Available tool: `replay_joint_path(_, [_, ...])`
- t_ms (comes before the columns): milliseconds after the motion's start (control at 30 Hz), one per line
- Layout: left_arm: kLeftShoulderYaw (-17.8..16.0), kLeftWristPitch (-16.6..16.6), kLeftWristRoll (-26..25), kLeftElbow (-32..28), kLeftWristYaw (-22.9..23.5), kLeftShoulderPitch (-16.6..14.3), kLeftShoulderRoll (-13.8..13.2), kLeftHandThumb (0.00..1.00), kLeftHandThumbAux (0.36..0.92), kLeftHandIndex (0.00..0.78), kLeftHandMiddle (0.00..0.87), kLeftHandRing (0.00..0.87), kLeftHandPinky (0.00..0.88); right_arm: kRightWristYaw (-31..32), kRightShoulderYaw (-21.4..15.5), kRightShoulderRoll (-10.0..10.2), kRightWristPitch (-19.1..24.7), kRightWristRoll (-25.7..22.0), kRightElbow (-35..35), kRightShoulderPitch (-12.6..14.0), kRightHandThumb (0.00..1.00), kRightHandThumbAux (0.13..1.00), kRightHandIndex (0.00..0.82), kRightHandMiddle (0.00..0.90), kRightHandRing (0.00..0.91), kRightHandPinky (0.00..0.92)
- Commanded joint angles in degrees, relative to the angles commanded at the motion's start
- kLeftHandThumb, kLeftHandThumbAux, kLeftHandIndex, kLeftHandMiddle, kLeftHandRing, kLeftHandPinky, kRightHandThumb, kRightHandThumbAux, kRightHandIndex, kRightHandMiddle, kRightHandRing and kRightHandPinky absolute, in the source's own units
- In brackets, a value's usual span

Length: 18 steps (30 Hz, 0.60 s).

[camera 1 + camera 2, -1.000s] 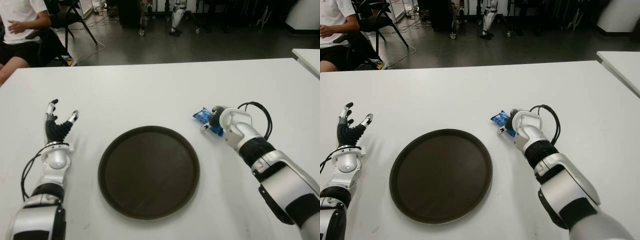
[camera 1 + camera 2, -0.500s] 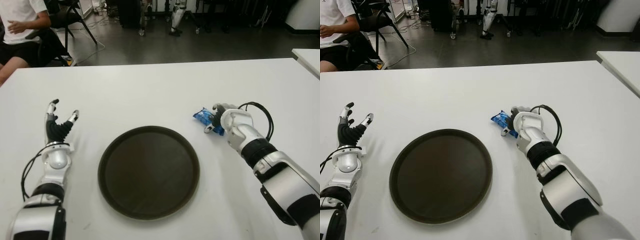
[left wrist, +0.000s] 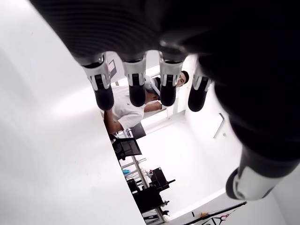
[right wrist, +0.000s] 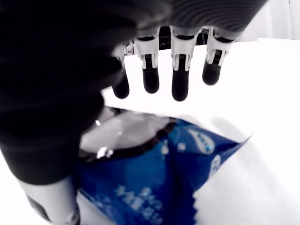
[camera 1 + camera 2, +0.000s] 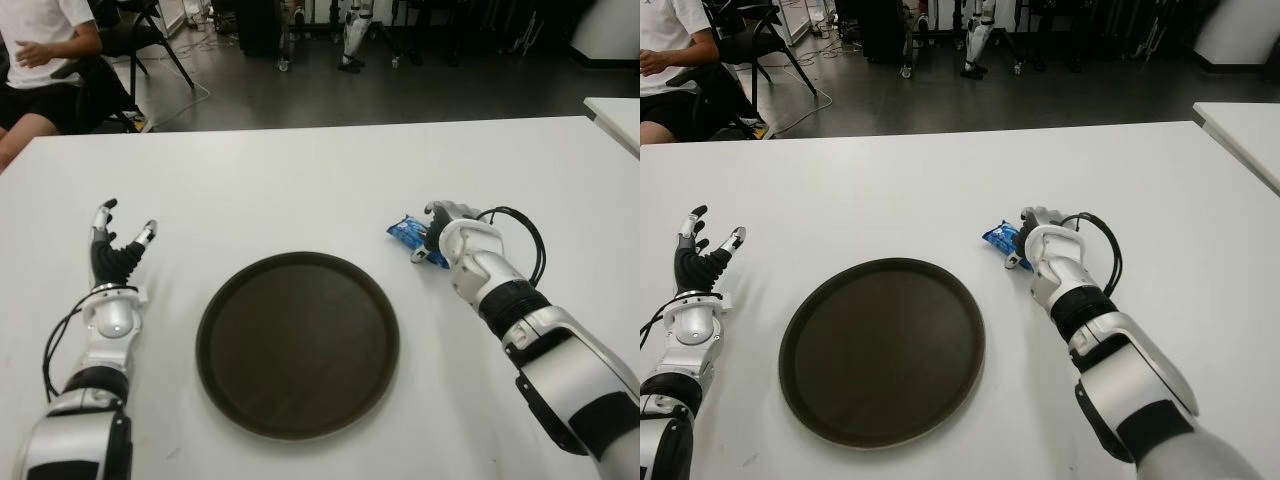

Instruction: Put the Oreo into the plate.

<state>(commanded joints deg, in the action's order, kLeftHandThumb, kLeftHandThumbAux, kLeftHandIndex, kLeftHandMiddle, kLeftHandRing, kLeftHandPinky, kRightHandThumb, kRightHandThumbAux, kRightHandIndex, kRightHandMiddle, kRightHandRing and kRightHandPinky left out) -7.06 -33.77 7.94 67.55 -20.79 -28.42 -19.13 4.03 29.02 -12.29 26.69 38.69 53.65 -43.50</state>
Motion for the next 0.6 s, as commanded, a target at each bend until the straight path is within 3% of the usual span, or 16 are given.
replay_joint_path(167, [0.0,0.0,0.1,0.1,-0.4,0.1,0.0,0.000,0.625,0.000,0.023,0.005,0.000,-0.2,-0.9,0.4,0.3,-0.3,0.3,-0.1,0.000,0.913,0.100,0.097,0.103,0.075])
replay_joint_path(500, [-0.1,0.0,0.2,0.6,-0.4,-0.2,-0.2,0.000,0.592,0.000,0.001,0.000,0.000,0.4,-1.2,0.5,0.3,-0.4,0.5,-0.3,0.000,0.911,0.097,0.090,0.093,0.068])
replay_joint_path(600, [-0.4,-0.3,-0.1,0.8,-0.2,-0.2,-0.1,0.000,0.605,0.000,0.006,0.000,0.000,0.7,-1.2,0.5,0.6,-0.5,0.4,-0.4,0.000,0.910,0.101,0.095,0.093,0.062])
